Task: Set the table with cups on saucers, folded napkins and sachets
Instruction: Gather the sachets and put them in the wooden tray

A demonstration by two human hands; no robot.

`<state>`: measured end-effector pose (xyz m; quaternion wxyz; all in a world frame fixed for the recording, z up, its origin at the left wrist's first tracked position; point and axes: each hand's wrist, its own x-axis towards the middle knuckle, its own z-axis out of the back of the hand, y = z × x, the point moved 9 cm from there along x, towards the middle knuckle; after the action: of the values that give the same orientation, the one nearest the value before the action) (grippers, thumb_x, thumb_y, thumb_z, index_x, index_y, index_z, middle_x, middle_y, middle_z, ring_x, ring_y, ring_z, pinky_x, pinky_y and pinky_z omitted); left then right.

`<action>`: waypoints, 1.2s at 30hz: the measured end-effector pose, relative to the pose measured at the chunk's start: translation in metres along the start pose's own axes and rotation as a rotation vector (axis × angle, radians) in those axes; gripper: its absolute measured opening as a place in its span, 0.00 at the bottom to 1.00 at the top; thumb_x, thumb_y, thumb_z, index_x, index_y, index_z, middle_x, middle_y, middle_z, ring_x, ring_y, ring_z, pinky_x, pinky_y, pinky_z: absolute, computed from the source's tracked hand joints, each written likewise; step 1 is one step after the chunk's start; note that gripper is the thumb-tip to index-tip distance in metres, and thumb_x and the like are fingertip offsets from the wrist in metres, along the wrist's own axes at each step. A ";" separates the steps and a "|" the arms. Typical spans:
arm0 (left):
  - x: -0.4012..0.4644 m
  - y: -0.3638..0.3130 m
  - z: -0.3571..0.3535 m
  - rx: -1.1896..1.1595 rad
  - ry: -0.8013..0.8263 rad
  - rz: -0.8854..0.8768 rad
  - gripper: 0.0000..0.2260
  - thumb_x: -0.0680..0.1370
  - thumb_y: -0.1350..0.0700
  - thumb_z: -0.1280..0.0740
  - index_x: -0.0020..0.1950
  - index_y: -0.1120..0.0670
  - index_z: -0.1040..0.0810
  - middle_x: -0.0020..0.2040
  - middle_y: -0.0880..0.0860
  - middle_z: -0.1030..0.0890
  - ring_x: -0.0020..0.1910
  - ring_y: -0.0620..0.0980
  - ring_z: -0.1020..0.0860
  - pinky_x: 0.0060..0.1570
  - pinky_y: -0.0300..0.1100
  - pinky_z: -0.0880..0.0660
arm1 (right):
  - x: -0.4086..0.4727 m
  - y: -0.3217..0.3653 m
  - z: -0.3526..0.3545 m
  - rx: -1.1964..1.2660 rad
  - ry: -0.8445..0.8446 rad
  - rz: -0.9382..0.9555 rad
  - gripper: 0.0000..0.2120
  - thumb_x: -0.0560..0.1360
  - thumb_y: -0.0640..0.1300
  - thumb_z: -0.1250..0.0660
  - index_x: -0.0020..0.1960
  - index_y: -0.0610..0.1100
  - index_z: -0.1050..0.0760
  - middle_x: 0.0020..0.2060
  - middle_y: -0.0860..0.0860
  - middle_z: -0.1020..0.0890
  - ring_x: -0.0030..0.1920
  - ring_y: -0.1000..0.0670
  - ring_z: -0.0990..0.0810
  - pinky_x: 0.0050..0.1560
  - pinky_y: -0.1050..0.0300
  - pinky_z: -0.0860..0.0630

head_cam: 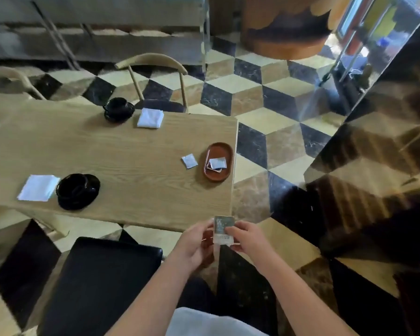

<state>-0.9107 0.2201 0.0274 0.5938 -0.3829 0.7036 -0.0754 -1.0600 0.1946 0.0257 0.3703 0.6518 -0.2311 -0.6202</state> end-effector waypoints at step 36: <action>0.287 -0.235 0.020 0.428 -0.609 -0.203 0.05 0.71 0.59 0.25 0.42 0.55 0.20 0.41 0.51 0.17 0.39 0.52 0.19 0.38 0.41 0.25 | 0.288 0.117 -0.001 0.097 -0.013 -0.195 0.06 0.75 0.46 0.28 0.48 0.44 0.17 0.39 0.50 0.14 0.39 0.53 0.17 0.39 0.59 0.22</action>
<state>-0.7882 -0.1166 -0.0697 0.8316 -0.3229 0.4218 -0.1621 -1.0048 -0.0964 -0.0682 0.2746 0.6842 -0.1988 -0.6458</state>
